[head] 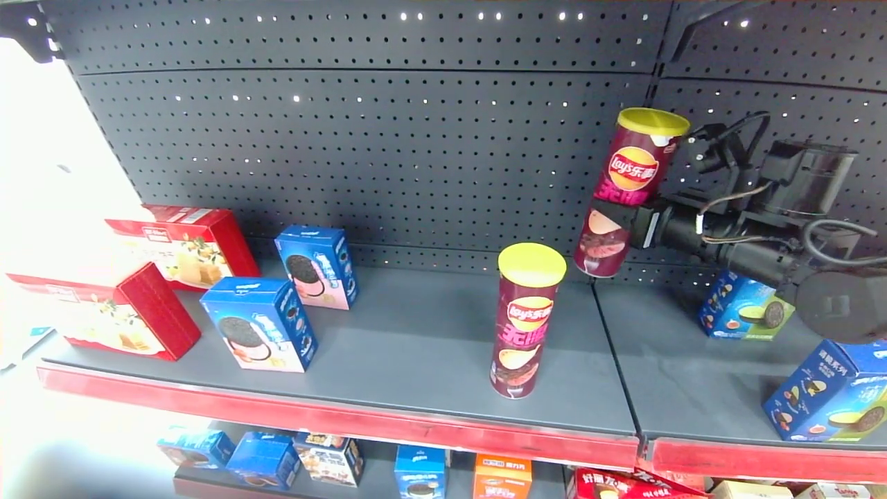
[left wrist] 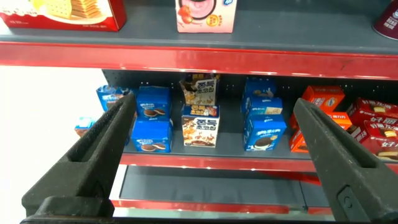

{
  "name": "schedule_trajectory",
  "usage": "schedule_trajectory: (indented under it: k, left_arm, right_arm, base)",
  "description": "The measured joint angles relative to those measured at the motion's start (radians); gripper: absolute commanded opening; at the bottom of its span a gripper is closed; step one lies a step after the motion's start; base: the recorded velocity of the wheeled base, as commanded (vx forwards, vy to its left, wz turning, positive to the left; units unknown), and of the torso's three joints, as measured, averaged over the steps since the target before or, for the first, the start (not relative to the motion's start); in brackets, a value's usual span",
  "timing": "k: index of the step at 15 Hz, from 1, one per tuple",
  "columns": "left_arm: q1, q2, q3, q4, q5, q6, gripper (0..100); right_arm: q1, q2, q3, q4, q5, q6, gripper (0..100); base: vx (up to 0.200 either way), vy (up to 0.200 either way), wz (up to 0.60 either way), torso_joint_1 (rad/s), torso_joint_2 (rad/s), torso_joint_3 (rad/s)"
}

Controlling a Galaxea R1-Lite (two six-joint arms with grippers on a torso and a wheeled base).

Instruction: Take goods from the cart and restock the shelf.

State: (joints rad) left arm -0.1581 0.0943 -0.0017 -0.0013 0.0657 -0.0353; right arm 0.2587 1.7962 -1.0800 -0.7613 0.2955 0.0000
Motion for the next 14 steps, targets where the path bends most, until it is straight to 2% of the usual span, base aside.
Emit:
schedule_trajectory:
  k: [7, 14]
  left_arm:
    - [0.000, 0.000, 0.000, 0.000, 0.000, 0.000, 100]
    - [0.000, 0.000, 0.000, 0.000, 0.000, 0.000, 100]
  right_arm:
    - [-0.017, 0.101, -0.033, -0.002, 0.072, -0.030, 0]
    - [0.042, 0.124, -0.009, -0.019, 0.084, -0.030, 0]
  base:
    - [0.000, 0.000, 0.00, 0.000, 0.00, 0.000]
    - [0.000, 0.000, 0.00, 0.000, 0.00, 0.000]
